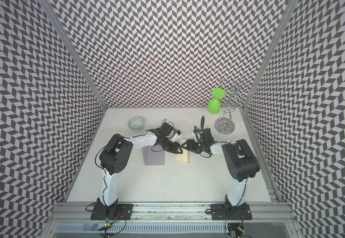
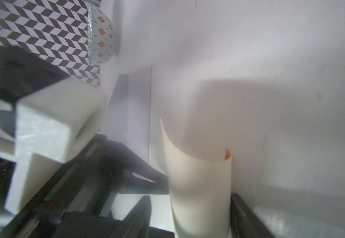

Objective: Fold the letter paper in half and place it into the envelope
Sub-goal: Pick up the letter paper from the center of the board.

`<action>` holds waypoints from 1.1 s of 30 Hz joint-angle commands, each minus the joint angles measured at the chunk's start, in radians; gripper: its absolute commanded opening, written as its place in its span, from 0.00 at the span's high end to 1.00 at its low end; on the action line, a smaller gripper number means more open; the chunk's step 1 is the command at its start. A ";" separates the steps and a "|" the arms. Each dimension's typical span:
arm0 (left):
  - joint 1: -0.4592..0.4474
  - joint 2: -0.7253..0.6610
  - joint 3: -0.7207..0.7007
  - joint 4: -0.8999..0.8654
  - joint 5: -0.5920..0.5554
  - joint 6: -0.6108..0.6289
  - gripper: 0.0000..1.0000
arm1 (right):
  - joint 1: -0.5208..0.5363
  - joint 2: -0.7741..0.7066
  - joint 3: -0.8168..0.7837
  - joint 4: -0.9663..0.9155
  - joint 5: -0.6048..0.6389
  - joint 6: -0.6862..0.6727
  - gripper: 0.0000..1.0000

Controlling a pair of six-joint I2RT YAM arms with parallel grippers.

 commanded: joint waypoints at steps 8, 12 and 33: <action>0.022 -0.063 -0.052 -0.034 0.027 0.021 0.45 | 0.016 0.097 -0.094 -0.242 0.061 0.008 0.76; 0.087 -0.131 -0.071 -0.011 0.091 0.002 0.34 | -0.005 0.047 -0.067 -0.222 -0.034 -0.021 0.77; 0.176 -0.196 -0.279 0.231 0.326 -0.172 0.32 | -0.028 -0.070 -0.086 0.133 -0.386 0.181 0.79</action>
